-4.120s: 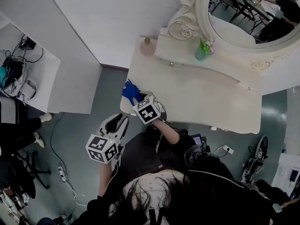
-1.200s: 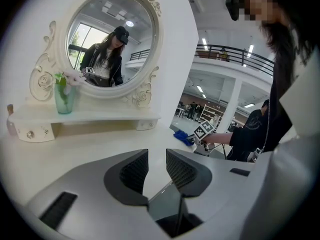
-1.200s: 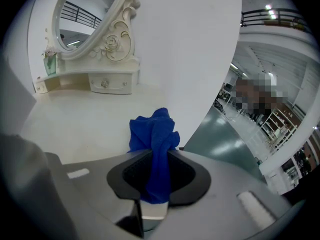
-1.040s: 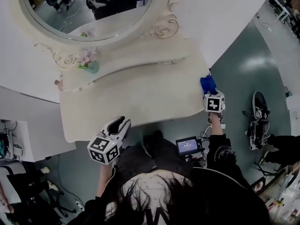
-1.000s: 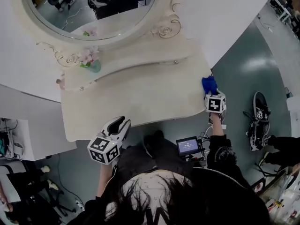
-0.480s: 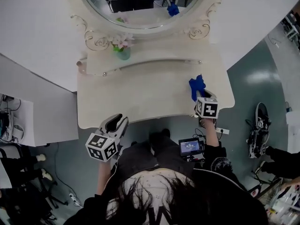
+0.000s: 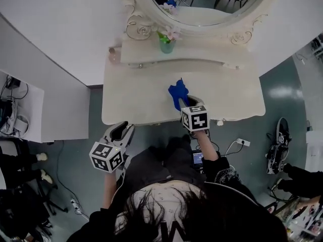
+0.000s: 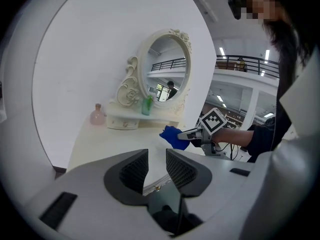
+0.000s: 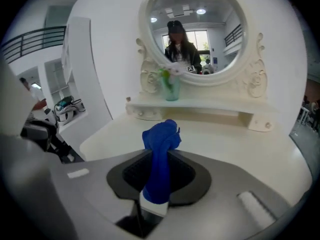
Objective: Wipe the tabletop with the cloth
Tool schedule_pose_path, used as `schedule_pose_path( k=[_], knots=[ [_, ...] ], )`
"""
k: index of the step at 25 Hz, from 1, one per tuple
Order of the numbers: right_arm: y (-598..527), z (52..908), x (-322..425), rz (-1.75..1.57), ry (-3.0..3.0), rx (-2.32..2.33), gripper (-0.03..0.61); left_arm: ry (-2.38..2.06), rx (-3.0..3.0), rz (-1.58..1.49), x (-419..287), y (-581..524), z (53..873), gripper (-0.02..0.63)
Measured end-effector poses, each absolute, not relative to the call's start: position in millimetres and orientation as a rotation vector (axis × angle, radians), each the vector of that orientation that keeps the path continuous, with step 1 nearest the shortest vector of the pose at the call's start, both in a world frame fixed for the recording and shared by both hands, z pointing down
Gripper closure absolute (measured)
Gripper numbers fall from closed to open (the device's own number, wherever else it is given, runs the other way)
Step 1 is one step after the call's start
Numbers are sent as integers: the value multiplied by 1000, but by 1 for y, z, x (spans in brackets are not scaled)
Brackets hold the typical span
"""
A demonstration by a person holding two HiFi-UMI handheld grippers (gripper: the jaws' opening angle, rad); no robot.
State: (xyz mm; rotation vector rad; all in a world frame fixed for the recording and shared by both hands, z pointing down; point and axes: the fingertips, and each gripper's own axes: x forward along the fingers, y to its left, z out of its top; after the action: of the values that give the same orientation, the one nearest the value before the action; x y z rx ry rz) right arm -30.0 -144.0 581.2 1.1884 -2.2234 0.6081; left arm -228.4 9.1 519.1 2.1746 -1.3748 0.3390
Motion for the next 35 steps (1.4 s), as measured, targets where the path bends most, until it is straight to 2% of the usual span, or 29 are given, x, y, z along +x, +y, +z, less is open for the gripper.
schedule_pose_path(
  k=[10, 16, 26, 35],
  knots=[
    [-57, 588, -248, 456, -2389, 746, 491, -1487, 2071, 286, -311, 67, 534, 503],
    [-18, 606, -325, 337, -2393, 545, 491, -1538, 2018, 264, -339, 97, 537, 503],
    [-15, 660, -309, 280, -2257, 549, 491, -1568, 1975, 272, -367, 111, 544, 503],
    [-29, 664, -261, 267, -2210, 645, 491, -1410, 2133, 308, -317, 71, 531, 503]
  ],
)
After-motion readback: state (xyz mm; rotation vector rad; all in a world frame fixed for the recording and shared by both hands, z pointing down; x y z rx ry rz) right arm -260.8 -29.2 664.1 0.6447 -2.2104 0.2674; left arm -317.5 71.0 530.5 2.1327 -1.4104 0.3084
